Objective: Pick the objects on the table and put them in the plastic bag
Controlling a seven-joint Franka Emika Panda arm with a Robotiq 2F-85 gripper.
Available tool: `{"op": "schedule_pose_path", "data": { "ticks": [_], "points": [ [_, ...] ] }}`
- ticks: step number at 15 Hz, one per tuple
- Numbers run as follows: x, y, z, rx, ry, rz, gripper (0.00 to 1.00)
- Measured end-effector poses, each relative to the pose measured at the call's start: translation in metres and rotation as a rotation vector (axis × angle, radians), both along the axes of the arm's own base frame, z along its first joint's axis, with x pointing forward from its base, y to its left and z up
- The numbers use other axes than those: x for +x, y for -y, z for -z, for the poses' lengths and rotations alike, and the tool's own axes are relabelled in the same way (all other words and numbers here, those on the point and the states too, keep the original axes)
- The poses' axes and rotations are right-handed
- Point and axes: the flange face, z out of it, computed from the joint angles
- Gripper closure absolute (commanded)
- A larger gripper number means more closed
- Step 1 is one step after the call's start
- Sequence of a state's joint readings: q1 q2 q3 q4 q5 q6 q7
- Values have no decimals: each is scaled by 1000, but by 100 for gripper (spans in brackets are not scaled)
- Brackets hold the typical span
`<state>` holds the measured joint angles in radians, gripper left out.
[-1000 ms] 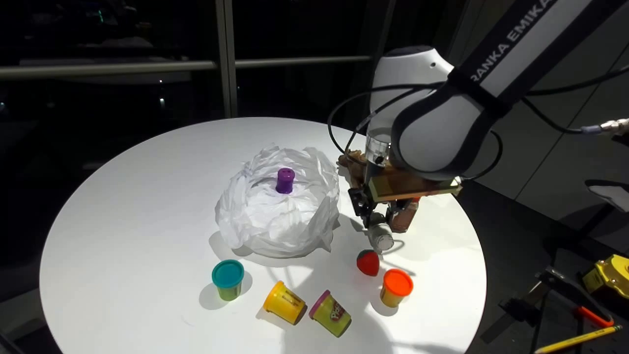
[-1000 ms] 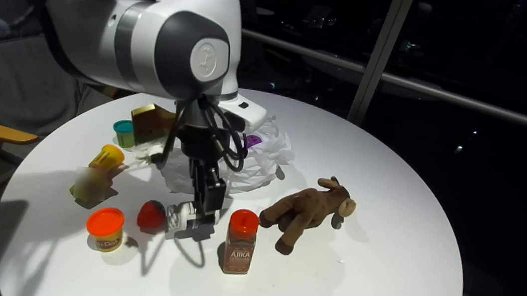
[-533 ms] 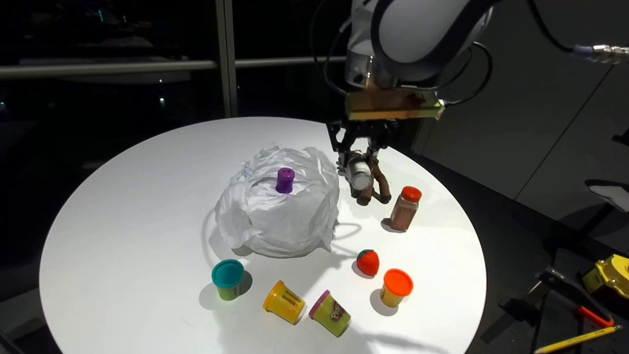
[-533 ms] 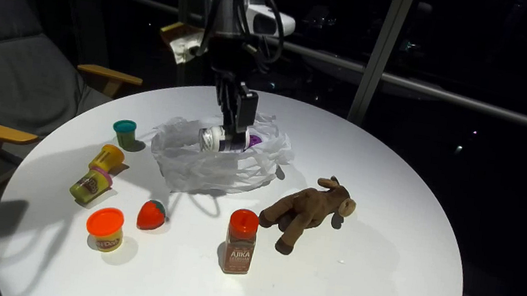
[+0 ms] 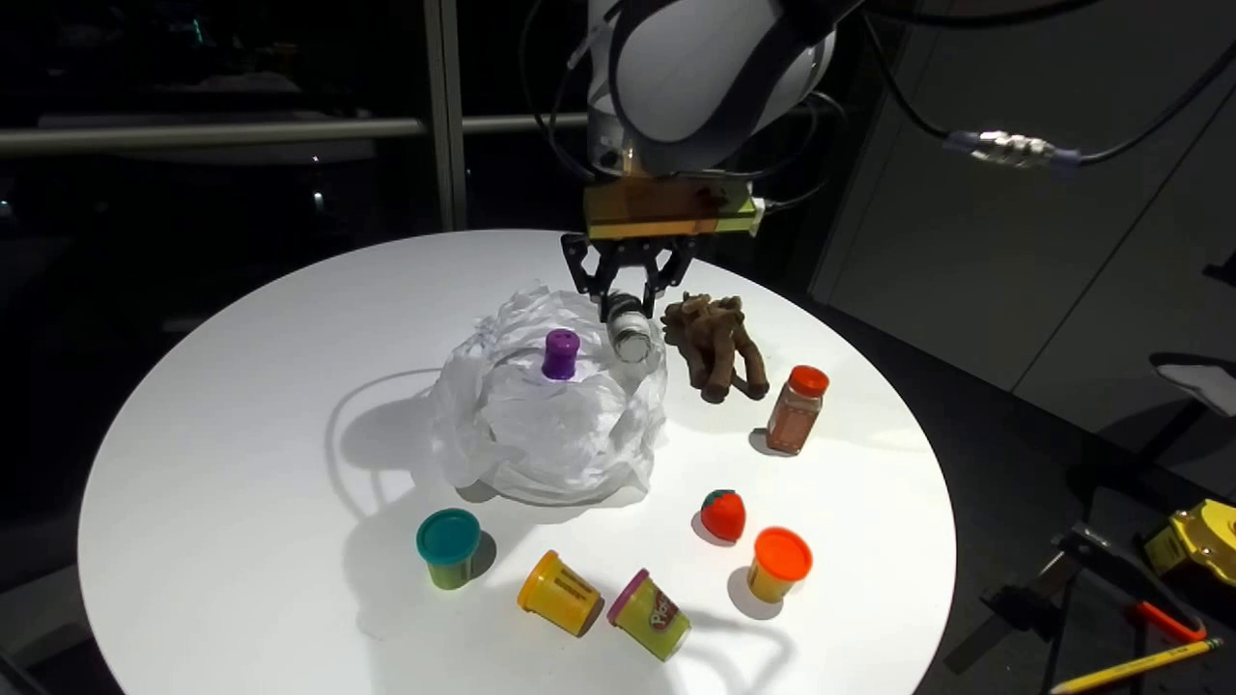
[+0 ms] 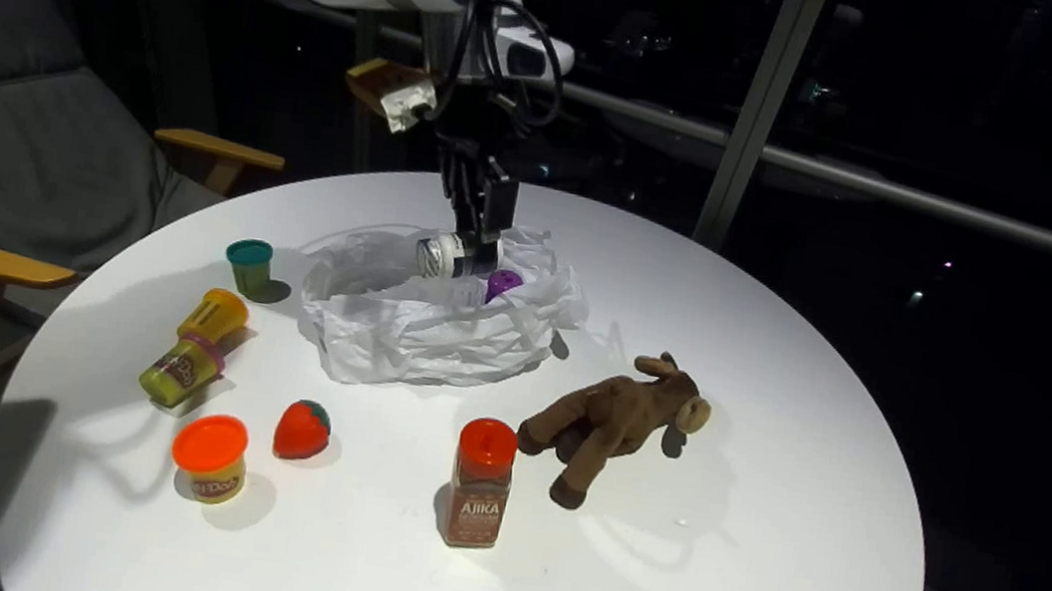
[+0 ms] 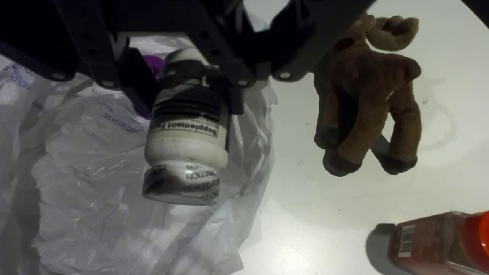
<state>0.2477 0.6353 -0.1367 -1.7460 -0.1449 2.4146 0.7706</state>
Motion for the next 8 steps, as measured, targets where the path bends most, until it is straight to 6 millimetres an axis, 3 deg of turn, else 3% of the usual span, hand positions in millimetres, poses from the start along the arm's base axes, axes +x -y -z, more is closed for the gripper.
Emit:
{"op": "schedule_pose_path", "data": {
  "ticks": [3, 8],
  "points": [
    [22, 8, 32, -18, -1, 9, 74],
    [51, 28, 67, -16, 3, 51, 74]
  ]
}}
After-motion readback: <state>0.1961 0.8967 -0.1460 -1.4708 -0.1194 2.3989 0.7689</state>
